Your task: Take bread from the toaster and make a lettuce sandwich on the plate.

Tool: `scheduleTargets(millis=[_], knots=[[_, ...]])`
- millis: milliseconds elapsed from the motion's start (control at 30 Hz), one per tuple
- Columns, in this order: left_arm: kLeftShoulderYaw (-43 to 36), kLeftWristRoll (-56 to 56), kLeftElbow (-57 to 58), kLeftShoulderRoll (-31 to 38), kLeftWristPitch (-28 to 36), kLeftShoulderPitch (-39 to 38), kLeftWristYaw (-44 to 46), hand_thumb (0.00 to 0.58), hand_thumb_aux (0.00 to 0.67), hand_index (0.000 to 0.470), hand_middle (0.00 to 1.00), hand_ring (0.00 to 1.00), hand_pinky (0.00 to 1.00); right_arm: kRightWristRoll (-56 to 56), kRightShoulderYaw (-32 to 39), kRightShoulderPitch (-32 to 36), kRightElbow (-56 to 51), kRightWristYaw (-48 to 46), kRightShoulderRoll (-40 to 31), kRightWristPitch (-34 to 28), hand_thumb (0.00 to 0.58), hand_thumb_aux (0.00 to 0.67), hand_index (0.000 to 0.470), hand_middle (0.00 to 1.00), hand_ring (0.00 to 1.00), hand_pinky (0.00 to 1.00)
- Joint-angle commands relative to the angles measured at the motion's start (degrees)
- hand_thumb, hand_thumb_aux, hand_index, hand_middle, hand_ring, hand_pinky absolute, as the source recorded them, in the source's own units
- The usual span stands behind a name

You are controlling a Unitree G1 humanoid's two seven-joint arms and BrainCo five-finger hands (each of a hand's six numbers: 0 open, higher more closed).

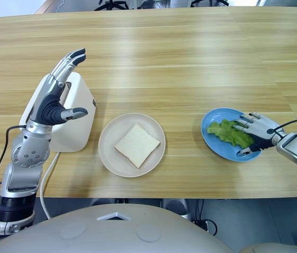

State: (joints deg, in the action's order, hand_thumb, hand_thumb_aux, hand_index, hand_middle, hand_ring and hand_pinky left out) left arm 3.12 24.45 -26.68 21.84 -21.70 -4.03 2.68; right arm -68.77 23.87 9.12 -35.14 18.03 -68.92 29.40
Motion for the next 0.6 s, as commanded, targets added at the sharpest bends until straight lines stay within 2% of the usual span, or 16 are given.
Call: scheduleTargets(millis=[33,433,600], knots=[[-0.5,0.3,-0.3,-0.1,0.2,-0.5,0.9,0.0,0.0,0.0,0.0,0.0,0.0,-0.2,1.8,0.2,-0.2,-0.1,0.6,0.1,0.58,0.67,0.46,0.0,0.0,0.0],[-0.5,0.1,-0.5,-0.2,0.1,-0.9,1.6,0.0,0.0,0.0,0.0,0.0,0.0,-0.9,3.8,-1.0,1.1,0.4,2.7,-2.2,0.58,0.67,0.46,0.0,0.0,0.0],[-0.7,0.1,-0.3,-0.2,0.0,-0.9,1.7,0.0,0.0,0.0,0.0,0.0,0.0,1.2,1.5,-1.2,5.6,0.1,1.9,-2.6,0.58,0.67,0.46,0.0,0.0,0.0]])
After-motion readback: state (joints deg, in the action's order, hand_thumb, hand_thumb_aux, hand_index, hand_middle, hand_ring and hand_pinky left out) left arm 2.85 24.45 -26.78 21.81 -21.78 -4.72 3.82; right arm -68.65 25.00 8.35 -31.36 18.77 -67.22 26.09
